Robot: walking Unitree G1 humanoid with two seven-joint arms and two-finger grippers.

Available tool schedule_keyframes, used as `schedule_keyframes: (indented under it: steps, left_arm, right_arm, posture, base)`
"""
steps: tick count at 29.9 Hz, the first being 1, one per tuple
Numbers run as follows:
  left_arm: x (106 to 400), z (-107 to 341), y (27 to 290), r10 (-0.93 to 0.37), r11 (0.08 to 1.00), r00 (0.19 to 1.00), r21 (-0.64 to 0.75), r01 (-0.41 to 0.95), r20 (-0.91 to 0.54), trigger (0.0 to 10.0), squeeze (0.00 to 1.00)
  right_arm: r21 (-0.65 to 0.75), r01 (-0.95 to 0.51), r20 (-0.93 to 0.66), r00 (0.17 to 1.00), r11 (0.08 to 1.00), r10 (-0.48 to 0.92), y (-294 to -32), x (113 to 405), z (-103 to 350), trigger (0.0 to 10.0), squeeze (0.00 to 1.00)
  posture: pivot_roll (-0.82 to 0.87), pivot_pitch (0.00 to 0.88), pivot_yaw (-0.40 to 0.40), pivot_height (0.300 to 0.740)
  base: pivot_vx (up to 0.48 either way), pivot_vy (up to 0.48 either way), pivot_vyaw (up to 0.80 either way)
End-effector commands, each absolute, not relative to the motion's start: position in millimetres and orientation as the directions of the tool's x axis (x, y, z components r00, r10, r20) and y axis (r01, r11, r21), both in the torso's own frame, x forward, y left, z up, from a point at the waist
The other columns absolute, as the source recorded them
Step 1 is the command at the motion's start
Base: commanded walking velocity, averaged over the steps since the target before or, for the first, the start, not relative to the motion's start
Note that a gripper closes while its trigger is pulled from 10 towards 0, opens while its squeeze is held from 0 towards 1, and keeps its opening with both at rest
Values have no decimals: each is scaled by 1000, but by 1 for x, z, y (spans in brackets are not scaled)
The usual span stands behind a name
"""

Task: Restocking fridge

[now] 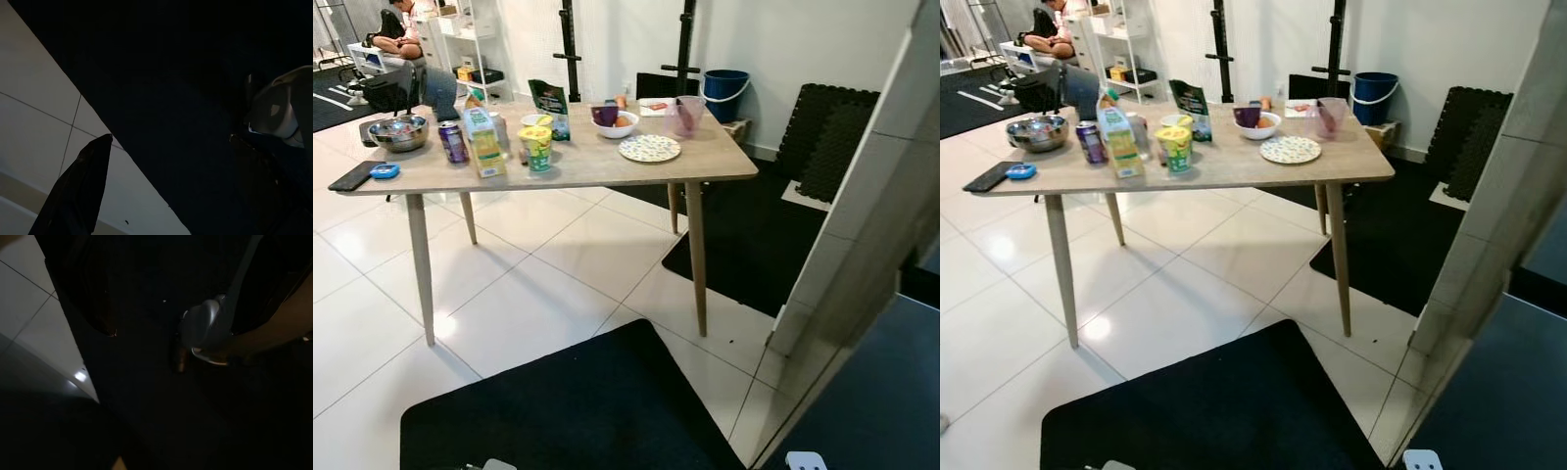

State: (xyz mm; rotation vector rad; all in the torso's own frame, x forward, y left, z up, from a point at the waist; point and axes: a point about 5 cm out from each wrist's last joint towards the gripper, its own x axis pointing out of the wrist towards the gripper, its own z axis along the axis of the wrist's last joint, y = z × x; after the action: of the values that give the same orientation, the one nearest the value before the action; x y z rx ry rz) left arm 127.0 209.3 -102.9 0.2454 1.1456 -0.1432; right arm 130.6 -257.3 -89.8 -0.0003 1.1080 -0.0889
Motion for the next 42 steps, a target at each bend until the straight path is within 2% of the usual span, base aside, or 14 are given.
schedule_keyframes:
  steps: [1,8,22,30,42]
  left_arm:
    - [123,-103,216,27,964,395,130,234,-918,10000,0]
    - [123,-104,213,20,962,394,125,242,-919,10000,0]
    - [133,-103,200,11,961,407,122,248,-913,10000,0]
    - [134,-103,198,6,963,407,115,245,-913,10000,0]
    - [119,-102,226,36,963,387,135,232,-922,10000,0]
  right_arm:
    - [-45,79,-896,439,996,-75,-259,131,-89,10000,0]
    - [-28,68,-893,447,997,-55,-245,137,-92,10000,0]
    - [-19,59,-896,443,998,-43,-240,137,-93,10000,0]
    - [-37,44,-898,437,998,-53,-240,138,-93,10000,0]
    - [-33,37,-894,445,999,-46,-231,147,-92,10000,0]
  posture:
    - [-42,0,-2,740]
    - [-39,0,0,740]
    - [-28,0,3,740]
    - [-28,0,1,740]
    - [-25,0,-2,740]
  base:
    - [0,0,788]
    - [0,0,788]
    - [0,0,767]
    - [0,0,0]
    - [0,0,0]
